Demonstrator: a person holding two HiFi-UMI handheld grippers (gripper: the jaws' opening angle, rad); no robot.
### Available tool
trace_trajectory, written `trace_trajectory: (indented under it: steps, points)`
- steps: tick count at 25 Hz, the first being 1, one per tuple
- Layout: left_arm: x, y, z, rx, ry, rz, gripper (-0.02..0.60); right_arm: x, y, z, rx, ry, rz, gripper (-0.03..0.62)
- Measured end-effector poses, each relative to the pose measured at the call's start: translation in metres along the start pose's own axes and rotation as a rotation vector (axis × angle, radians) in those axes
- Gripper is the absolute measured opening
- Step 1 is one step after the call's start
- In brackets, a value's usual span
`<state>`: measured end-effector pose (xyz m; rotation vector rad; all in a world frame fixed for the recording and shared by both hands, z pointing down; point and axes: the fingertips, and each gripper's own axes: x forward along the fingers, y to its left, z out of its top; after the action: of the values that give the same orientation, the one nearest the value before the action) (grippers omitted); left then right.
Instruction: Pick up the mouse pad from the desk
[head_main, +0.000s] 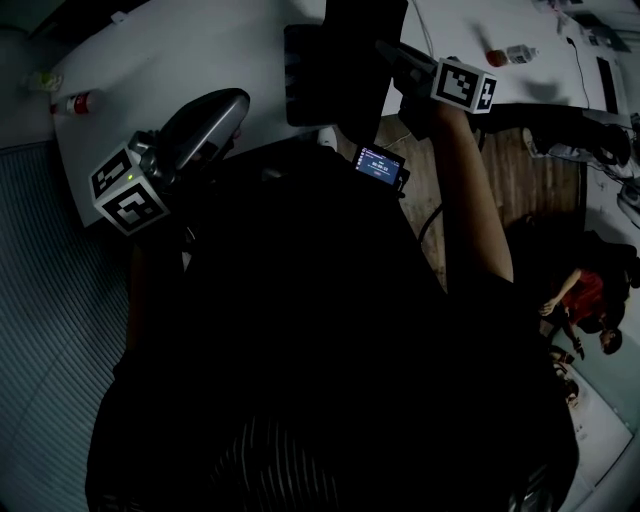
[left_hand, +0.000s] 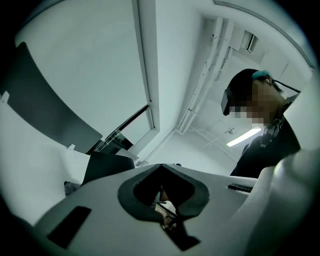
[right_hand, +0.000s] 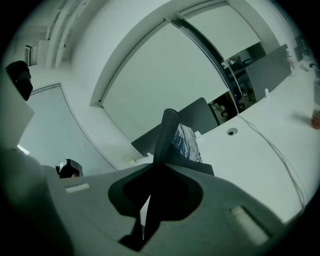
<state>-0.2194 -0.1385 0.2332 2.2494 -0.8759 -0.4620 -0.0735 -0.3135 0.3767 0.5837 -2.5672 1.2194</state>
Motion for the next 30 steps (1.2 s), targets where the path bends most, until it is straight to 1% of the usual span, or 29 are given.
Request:
trace_trajectory:
  steps: [3, 7, 10, 14, 18, 21, 24, 27, 30]
  points:
    - [0.003, -0.020, 0.006, 0.041, -0.009, -0.008, 0.009, -0.016, 0.031, 0.012, -0.020, -0.027, 0.044, 0.018]
    - [0.001, -0.027, 0.008, 0.076, -0.013, -0.005, 0.009, -0.028, 0.069, 0.026, -0.035, -0.093, 0.123, 0.018]
    - [0.007, -0.039, 0.013, 0.102, -0.008, -0.004, 0.009, -0.040, 0.096, 0.037, -0.081, -0.112, 0.162, 0.018]
    - [0.022, -0.040, 0.024, 0.156, 0.008, 0.004, 0.009, -0.048, 0.123, 0.055, -0.151, -0.123, 0.214, 0.018]
    - [0.030, -0.043, 0.023, 0.206, 0.017, 0.016, 0.009, -0.065, 0.147, 0.062, -0.170, -0.156, 0.254, 0.018]
    - [0.035, -0.048, 0.026, 0.227, 0.038, 0.021, 0.009, -0.078, 0.173, 0.069, -0.184, -0.179, 0.293, 0.018]
    - [0.038, -0.049, 0.039, 0.255, 0.064, 0.039, 0.009, -0.081, 0.200, 0.081, -0.191, -0.198, 0.330, 0.018]
    - [0.038, -0.046, 0.048, 0.300, 0.090, 0.074, 0.009, -0.083, 0.219, 0.090, -0.187, -0.225, 0.379, 0.018]
    - [0.036, -0.044, 0.052, 0.350, 0.095, 0.098, 0.009, -0.083, 0.229, 0.085, -0.203, -0.228, 0.406, 0.018]
